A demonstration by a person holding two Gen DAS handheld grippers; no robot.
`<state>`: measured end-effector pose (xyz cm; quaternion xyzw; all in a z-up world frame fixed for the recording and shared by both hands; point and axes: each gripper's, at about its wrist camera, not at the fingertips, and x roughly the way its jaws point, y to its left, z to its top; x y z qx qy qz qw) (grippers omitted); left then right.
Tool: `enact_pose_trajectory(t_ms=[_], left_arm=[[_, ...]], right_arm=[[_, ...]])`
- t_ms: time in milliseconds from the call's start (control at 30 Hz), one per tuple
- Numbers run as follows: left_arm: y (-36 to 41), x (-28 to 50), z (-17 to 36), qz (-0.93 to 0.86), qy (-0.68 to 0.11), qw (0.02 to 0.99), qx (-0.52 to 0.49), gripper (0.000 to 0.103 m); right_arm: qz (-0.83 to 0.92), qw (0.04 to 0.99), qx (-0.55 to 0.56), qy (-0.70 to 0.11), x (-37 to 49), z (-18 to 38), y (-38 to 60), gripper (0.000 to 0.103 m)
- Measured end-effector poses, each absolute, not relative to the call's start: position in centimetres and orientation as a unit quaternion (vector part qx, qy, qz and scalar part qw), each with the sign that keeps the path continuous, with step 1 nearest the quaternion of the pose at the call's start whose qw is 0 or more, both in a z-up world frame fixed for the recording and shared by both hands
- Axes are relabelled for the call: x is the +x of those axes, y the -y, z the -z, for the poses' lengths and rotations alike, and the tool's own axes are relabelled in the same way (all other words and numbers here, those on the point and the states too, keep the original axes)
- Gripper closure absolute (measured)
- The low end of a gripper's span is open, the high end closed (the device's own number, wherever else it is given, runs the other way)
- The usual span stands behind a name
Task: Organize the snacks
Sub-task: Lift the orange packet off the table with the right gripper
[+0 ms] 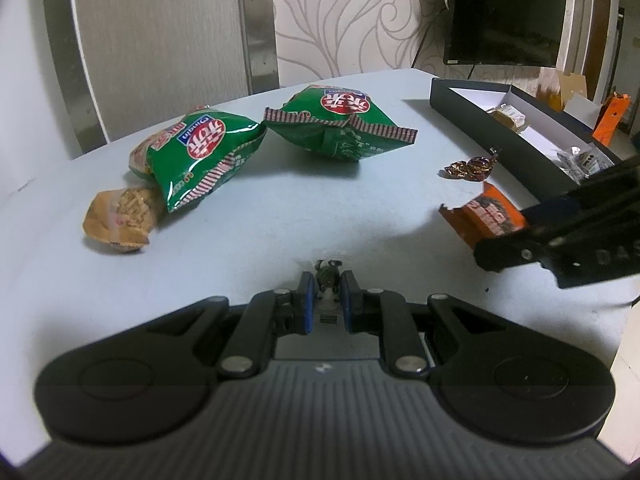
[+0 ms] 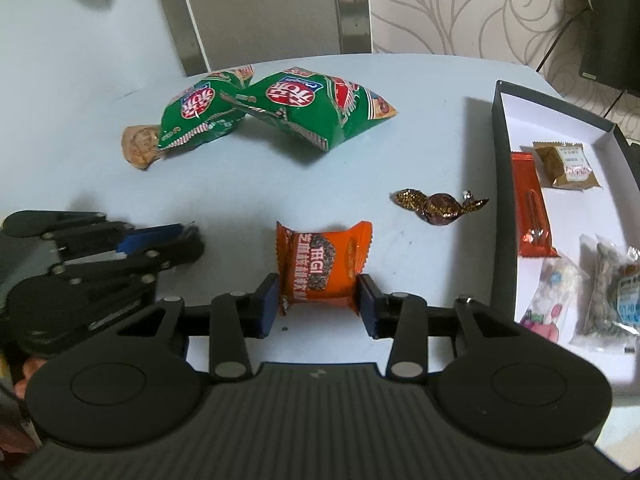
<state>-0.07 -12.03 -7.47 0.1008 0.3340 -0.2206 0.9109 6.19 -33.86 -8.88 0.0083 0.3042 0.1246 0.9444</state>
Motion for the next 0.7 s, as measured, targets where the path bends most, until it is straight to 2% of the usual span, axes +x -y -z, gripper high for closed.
enact_pose_trajectory(t_ms=[700], left_arm=[[12.1,0.1,6.6,0.204,-0.329,0.917,0.1,0.086]], right_arm=[[-0.164,0.946,0.075,-0.271,-0.7,5.9,34.0,0.056]])
